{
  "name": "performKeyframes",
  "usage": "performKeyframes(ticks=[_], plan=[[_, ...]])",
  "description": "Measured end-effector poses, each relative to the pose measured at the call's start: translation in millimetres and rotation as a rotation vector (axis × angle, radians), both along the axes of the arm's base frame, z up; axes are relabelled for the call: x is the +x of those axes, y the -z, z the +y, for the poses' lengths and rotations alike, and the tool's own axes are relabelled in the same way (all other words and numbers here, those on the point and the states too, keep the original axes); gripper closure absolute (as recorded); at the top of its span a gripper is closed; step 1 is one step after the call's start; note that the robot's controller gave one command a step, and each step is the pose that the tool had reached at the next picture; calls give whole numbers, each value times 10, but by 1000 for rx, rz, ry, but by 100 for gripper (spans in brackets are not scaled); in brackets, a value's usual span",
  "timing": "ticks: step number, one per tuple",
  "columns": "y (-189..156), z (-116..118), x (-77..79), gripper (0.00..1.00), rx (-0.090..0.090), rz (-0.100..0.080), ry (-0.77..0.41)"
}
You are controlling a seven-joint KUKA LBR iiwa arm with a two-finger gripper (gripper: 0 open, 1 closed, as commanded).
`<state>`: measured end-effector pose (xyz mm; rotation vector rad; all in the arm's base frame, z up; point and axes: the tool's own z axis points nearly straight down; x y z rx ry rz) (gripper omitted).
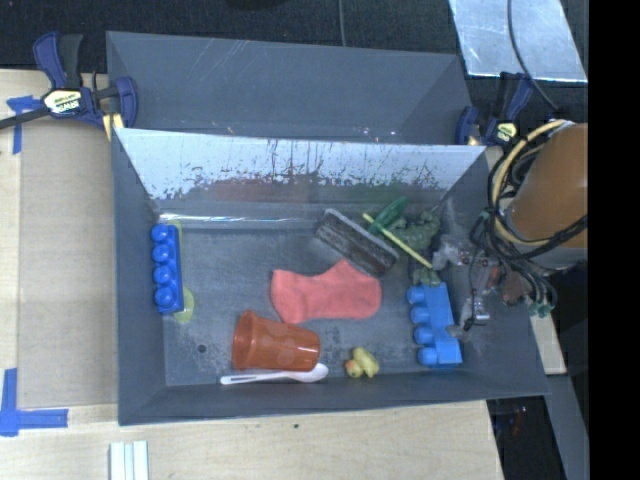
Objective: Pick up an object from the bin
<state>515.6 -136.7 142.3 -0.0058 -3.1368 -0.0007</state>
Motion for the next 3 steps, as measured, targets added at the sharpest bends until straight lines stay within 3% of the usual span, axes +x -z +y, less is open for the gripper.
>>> performKeyframes(ticks=[1, 3], plan=[[-46, 6, 19, 0, -2, -8, -3], [228, 525, 501, 0, -5, -16, -180]])
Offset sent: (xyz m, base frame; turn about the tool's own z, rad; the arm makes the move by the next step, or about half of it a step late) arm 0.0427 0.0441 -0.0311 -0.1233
